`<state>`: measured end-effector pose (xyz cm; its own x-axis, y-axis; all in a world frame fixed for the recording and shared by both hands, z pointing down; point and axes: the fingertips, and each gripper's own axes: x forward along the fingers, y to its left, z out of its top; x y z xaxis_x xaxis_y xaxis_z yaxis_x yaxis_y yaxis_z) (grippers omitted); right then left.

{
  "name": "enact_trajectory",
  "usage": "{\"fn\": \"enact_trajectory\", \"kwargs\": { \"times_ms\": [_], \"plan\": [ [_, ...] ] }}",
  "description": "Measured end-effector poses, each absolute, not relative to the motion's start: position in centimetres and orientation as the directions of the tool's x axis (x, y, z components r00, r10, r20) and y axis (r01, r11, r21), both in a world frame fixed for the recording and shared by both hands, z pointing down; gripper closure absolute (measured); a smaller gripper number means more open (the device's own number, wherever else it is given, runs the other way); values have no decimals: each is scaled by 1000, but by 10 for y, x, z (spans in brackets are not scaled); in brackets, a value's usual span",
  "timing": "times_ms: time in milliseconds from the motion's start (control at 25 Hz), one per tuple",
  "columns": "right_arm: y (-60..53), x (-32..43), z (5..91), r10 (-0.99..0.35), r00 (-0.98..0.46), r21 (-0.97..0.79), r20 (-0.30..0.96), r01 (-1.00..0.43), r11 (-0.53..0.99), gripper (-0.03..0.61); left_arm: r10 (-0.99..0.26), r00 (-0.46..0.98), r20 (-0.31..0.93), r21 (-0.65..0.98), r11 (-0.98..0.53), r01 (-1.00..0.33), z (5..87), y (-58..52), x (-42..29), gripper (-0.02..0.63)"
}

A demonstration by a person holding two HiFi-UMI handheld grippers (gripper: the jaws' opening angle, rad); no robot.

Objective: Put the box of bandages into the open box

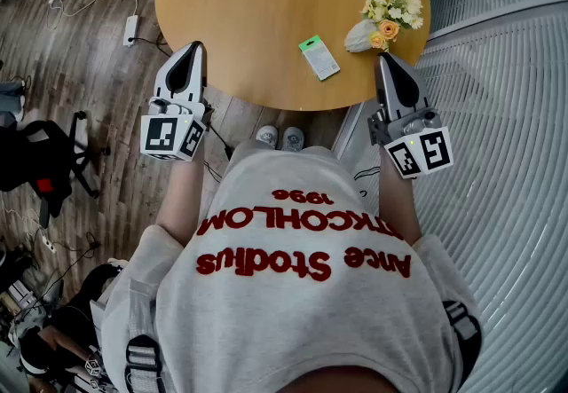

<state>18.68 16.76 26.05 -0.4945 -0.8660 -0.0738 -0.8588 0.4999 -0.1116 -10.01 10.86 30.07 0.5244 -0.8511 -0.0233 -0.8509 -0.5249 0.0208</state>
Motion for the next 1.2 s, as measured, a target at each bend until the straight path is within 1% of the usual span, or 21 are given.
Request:
{"fn": "enact_trajectory", "kwargs": {
  "times_ms": [280, 600, 800, 920, 1200],
  "plan": [
    [163, 188, 261, -868, -491, -113, -70, -861, 496, 574, -852, 523, -20, 17, -523, -852, 301, 104, -99, 607],
    [154, 193, 270, -848, -526, -175, -68, -830, 529, 574, -859, 512, -4, 1, -512, -859, 302, 100, -88, 607],
    [154, 183, 271, -775, -626, -192, -89, -753, 630, 574, -874, 486, -2, 0, -486, -874, 300, 101, -79, 607],
    [148, 179, 265, -747, -654, -213, -120, -718, 663, 574, -875, 485, -4, 3, -485, -875, 297, 93, -74, 607],
    [123, 169, 268, -782, -614, -178, -101, -763, 622, 574, -850, 526, -20, -3, -526, -850, 296, 43, -75, 607]
  ]
}}
